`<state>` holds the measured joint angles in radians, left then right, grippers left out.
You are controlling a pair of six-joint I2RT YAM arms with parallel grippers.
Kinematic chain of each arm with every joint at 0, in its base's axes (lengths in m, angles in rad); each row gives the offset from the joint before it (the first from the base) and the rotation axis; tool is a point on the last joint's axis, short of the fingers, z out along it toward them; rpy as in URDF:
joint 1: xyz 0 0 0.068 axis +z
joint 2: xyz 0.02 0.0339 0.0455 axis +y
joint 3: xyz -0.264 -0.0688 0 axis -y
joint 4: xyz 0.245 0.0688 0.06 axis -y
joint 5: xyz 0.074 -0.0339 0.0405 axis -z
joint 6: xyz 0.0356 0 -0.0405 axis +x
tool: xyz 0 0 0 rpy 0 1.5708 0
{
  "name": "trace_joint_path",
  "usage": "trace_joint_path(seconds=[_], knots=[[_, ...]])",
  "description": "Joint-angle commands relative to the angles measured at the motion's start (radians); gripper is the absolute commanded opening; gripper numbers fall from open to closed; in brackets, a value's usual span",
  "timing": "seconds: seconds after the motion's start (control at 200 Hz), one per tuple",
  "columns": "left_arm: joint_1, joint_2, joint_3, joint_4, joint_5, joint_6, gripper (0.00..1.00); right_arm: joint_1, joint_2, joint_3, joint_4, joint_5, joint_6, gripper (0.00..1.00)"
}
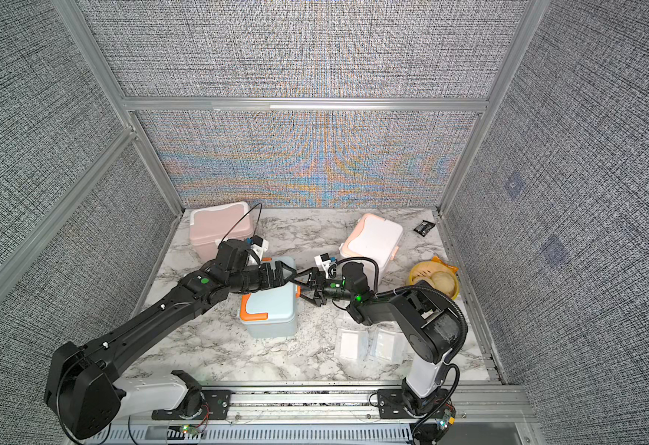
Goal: Open first aid kits and take out gauze
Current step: Fasten the fastener of the first aid kit.
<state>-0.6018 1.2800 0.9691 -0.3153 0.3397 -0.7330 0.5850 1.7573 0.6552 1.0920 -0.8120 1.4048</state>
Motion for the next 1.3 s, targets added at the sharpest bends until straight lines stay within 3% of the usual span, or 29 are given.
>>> trace_joint_path(seconds=[0.0,0.3,0.976,1.096,1.296], knots=[[-0.001,0.009,-0.009,-0.092,-0.018,-0.002,1.0,0.003,0.003,0.005,0.098,-0.024,0.04,0.92],[-0.001,0.012,-0.013,-0.091,-0.021,0.0,1.0,-0.024,-0.043,-0.06,0.115,-0.021,0.047,0.83],[-0.001,0.016,-0.015,-0.089,-0.023,0.0,0.99,-0.03,-0.084,-0.025,-0.103,-0.026,-0.071,0.83],[-0.001,0.015,-0.017,-0.09,-0.024,0.001,0.99,-0.029,-0.134,-0.009,-0.26,-0.016,-0.152,0.83],[-0.001,0.012,-0.017,-0.09,-0.025,0.001,0.99,-0.029,-0.284,0.05,-0.707,0.072,-0.395,0.84]])
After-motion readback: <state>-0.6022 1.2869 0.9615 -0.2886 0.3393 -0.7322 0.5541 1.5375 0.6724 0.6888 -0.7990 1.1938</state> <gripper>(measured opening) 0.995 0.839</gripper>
